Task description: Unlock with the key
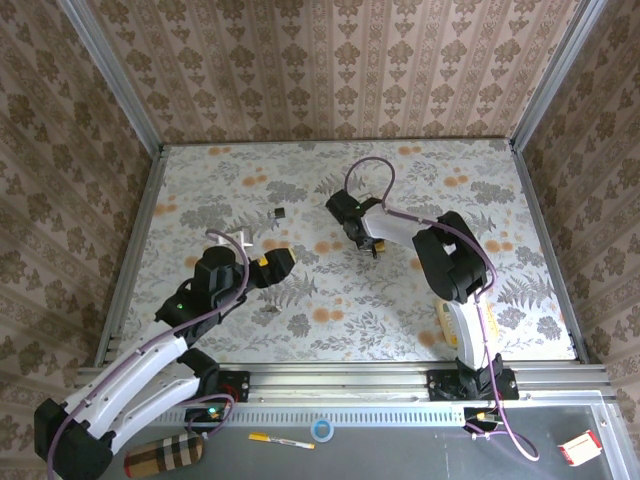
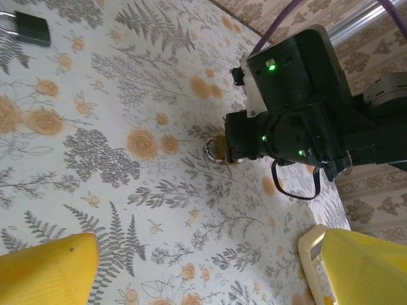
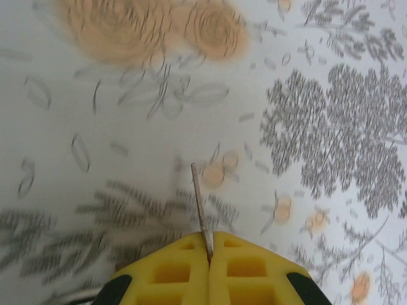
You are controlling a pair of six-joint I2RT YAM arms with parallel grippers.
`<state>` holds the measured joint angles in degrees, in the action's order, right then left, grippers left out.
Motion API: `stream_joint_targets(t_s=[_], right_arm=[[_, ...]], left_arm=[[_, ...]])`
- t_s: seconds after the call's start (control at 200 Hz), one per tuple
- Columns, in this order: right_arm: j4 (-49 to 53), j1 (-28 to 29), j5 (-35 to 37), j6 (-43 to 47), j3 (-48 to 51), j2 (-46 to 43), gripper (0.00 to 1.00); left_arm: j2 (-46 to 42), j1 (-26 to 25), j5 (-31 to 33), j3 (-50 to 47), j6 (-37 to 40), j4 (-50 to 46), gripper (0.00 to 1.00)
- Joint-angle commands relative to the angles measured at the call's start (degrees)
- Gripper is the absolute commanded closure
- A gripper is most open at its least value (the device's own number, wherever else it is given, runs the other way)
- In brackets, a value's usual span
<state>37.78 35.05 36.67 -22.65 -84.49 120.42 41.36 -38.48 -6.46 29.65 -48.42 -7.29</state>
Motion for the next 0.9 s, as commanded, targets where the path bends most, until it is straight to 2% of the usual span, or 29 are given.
stream_joint_targets(t_s=[0.0, 0.365, 0.55, 0.695, 0.78, 0.895], right_arm=[[4.38, 2.68, 1.31, -7.2, 4.15, -3.68, 1.0], [6.81, 10.09, -1.84, -21.11, 16.38, -13.19, 1.0], [8.45, 9.48, -0.4, -20.23, 17.33, -20.34, 1.0], [5.4, 6.36, -5.55, -17.39, 20.74, -26.63, 1.0], [1.88, 3.45, -10.01, -15.69, 24.83, -30.13, 1.0], [-0.13, 0.58, -12.14, -14.4, 29.9, -36.77, 1.0]], left_arm=[[0.94, -2.68, 1.58, -0.71, -1.68, 2.16, 0.09], [10.77, -12.35, 5.69, -3.63, -11.58, 9.93, 0.1], [17.64, -15.19, 5.81, -3.95, -16.32, 14.92, 0.1], [25.14, -16.01, 3.19, -0.83, -18.22, 18.69, 0.12], [30.63, -16.01, 1.54, 6.16, -14.15, 12.7, 0.16], [38.27, -16.4, 0.16, 15.86, -7.65, 3.79, 0.26]])
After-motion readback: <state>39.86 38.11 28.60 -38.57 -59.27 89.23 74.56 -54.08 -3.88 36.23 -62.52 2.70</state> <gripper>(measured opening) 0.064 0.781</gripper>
